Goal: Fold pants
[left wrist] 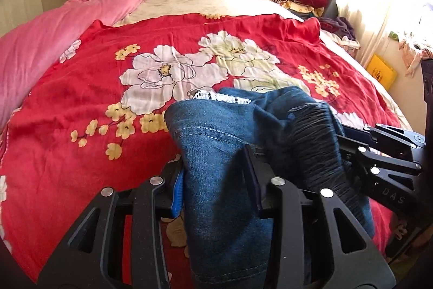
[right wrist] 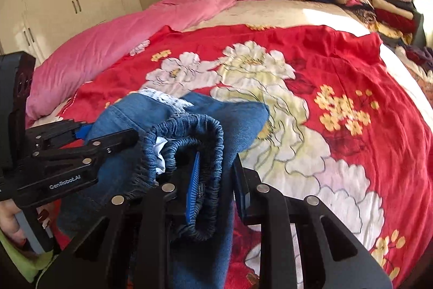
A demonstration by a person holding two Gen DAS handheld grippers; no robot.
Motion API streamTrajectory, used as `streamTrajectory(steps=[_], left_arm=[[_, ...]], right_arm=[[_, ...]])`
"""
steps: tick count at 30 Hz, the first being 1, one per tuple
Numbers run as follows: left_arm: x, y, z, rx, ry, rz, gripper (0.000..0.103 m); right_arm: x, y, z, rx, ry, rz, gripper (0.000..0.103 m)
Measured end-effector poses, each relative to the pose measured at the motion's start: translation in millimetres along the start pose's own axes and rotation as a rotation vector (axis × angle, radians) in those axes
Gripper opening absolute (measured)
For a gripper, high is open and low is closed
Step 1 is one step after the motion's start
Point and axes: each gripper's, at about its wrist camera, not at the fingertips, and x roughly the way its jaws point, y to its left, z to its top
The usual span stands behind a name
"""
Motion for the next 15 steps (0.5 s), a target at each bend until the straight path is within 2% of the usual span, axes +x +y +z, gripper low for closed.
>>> streamTrajectory(steps=[1, 3, 7, 11, 12, 15], left_arm=[[2, 0, -1, 0.003, 0.004, 0.004, 0.037], [5, 1, -4, 0.004, 0.014, 0.01, 0.041], [11, 6, -9, -0.012, 0.032, 0.017, 0.054], [16, 12, -11, -0.024, 0.048, 0.028, 0.066], [16, 13, -12, -0.027, 0.051, 0.032, 0.071], [15, 18, -14, -0.047, 0.056, 0.022, 0.076]], right_arm=[[1, -3, -2, 0.012, 0.005, -0.003, 0.029], [1, -7, -6, 0.019, 0.012, -0.037, 0.042], [3, -16, -13, 0.048, 0.033, -0.05, 0.053], [10, -20, -18, 0.052, 0.066, -0.105, 0.069], [11, -20, -18, 0.052, 0.067, -0.112, 0.071], [8, -20, -18, 0.059, 0.066, -0.115, 0.075]])
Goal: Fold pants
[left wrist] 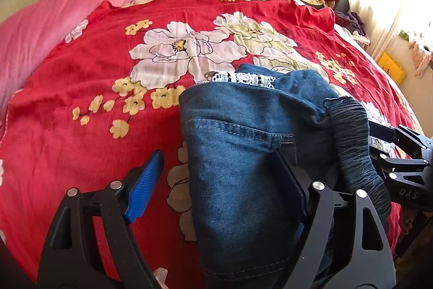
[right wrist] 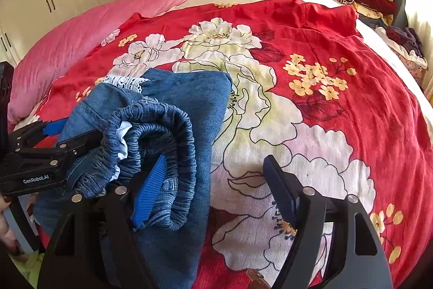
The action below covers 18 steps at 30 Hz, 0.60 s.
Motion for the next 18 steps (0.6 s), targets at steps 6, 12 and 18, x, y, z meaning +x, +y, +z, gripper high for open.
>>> streamTrajectory(steps=[6, 12, 18], left_arm=[[-21, 0, -3, 0.007, -0.035, 0.003, 0.091], [-56, -1, -8, 0.014, -0.095, 0.024, 0.093], [-86, -2, -17, 0.003, -0.123, 0.015, 0.093]], right_arm=[[-31, 2, -5, -0.002, -0.061, -0.029, 0.095], [-68, 4, -11, 0.02, -0.123, -0.02, 0.098], [-102, 8, -22, 0.02, -0.189, -0.02, 0.098]])
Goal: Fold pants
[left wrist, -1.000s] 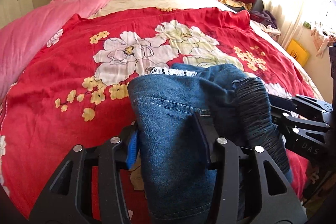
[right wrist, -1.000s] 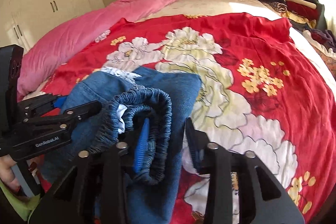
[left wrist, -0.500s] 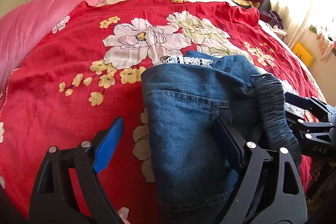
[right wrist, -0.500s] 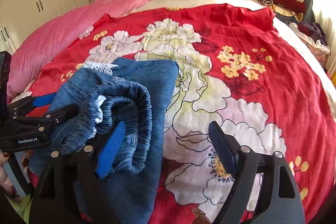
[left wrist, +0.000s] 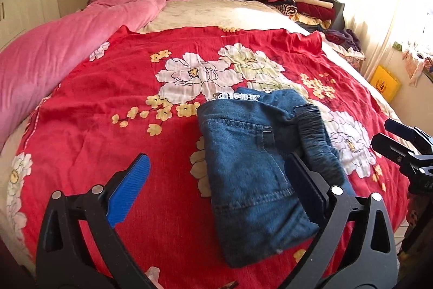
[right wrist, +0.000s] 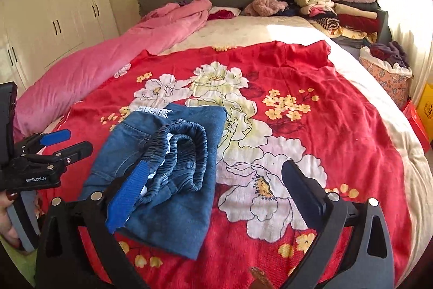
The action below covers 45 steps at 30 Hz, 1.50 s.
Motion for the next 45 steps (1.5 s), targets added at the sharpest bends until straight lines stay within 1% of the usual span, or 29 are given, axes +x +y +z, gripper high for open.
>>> streamTrajectory(steps=[4, 8, 12, 15, 17, 20, 22, 39, 45], left_arm=[[-17, 1, -6, -0.003, -0.014, 0.003, 0.093], [-32, 2, -16, -0.011, -0.023, 0.006, 0.093], [-43, 2, -28, -0.009, -0.022, 0.016, 0.093], [-48, 2, -42, -0.011, -0.012, 0.021, 0.093], [-49, 2, -53, -0.015, 0.003, 0.029, 0.093], [-47, 2, -67, -0.026, 0.044, 0.013, 0.093], [-48, 2, -73, -0.029, 0.049, 0.023, 0.093], [-52, 1, -79, -0.036, 0.053, 0.033, 0.093], [-54, 3, -80, -0.041, 0.057, 0.052, 0.093]], right_arm=[[-21, 0, -8, 0.002, -0.03, -0.005, 0.098], [-37, 1, -18, 0.0, -0.032, -0.011, 0.098], [-48, 6, -32, -0.019, -0.018, -0.018, 0.098], [-53, 10, -45, -0.016, 0.006, -0.003, 0.098], [-55, 13, -54, -0.021, 0.024, -0.01, 0.098], [-53, 14, -64, -0.014, 0.052, -0.01, 0.098], [-51, 14, -68, -0.012, 0.065, -0.014, 0.098], [-59, 16, -67, -0.019, 0.055, -0.02, 0.098], [-59, 16, -67, -0.016, 0.054, -0.02, 0.098]])
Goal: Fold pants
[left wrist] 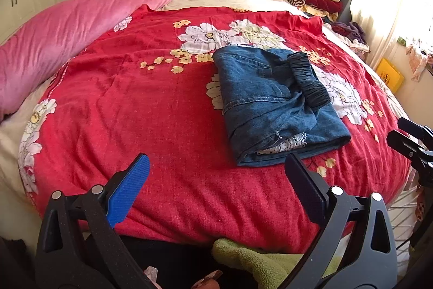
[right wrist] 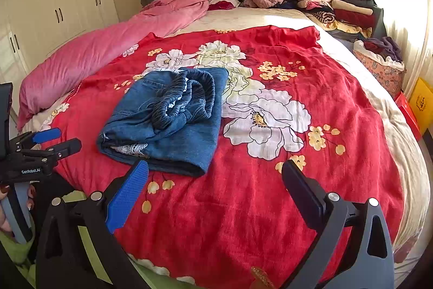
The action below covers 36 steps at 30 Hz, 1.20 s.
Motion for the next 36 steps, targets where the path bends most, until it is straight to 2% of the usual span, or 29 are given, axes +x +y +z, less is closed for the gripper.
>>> streamTrajectory(steps=[36], left_arm=[[-4.6, 5.2, 1.1, -0.022, 0.013, 0.012, 0.093]], right_arm=[[-1.3, 7.3, 0.3, -0.021, 0.009, -0.008, 0.098]])
